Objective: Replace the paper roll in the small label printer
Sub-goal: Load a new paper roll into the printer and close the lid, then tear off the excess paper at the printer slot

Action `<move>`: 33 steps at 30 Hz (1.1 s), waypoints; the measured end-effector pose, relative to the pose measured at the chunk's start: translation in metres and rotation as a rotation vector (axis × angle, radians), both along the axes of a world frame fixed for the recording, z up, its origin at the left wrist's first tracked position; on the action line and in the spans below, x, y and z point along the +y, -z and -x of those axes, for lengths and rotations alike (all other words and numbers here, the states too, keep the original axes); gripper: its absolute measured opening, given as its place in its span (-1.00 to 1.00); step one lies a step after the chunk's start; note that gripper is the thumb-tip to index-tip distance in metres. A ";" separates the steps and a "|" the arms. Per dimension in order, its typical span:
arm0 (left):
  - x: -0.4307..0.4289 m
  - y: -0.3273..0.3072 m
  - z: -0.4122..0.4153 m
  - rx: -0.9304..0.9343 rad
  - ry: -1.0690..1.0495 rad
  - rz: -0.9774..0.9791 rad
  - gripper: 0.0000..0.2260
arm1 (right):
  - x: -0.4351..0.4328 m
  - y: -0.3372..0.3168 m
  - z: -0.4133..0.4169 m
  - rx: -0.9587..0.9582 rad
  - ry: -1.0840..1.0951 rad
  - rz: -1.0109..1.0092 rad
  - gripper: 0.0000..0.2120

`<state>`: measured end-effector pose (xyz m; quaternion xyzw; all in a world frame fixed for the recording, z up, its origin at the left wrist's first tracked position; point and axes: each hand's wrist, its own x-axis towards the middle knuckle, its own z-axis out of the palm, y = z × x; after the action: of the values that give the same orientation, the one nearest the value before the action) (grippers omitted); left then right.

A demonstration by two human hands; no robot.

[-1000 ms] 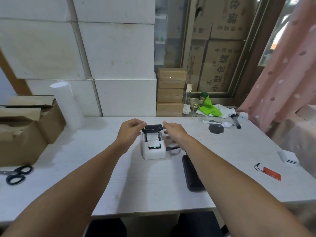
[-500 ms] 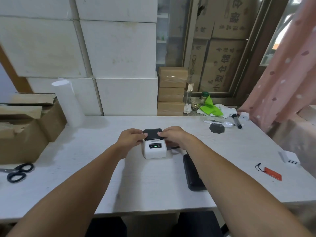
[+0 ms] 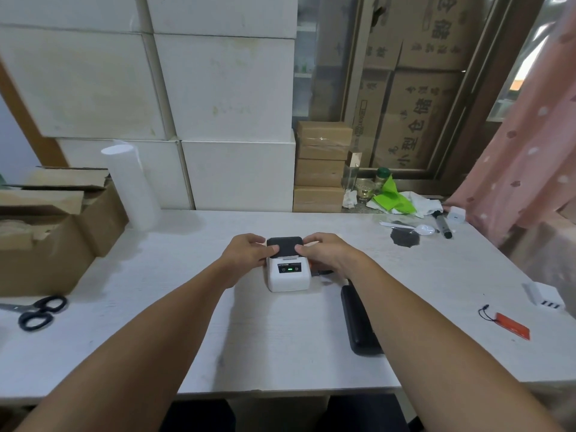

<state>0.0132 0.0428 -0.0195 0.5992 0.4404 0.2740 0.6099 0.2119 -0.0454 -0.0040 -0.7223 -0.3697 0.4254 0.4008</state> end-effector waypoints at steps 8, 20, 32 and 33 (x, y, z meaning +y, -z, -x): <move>-0.006 -0.007 0.006 0.118 0.077 -0.203 -0.45 | 0.000 -0.014 0.010 -0.081 -0.014 0.020 -0.67; -0.027 0.001 0.024 0.194 0.340 -0.453 -0.31 | -0.008 -0.045 0.027 -0.821 -0.315 -0.175 -0.83; -0.023 0.008 0.023 0.170 0.329 -0.419 -0.24 | -0.015 -0.041 0.040 -1.273 -0.541 -0.187 -0.86; -0.024 0.009 0.023 0.163 0.329 -0.416 -0.25 | -0.015 -0.041 0.039 -1.292 -0.538 -0.197 -0.86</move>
<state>-0.0096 0.0188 -0.0284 0.7949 0.3192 0.2068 0.4728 0.1728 -0.0607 0.0367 -0.6742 -0.7360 -0.0398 0.0455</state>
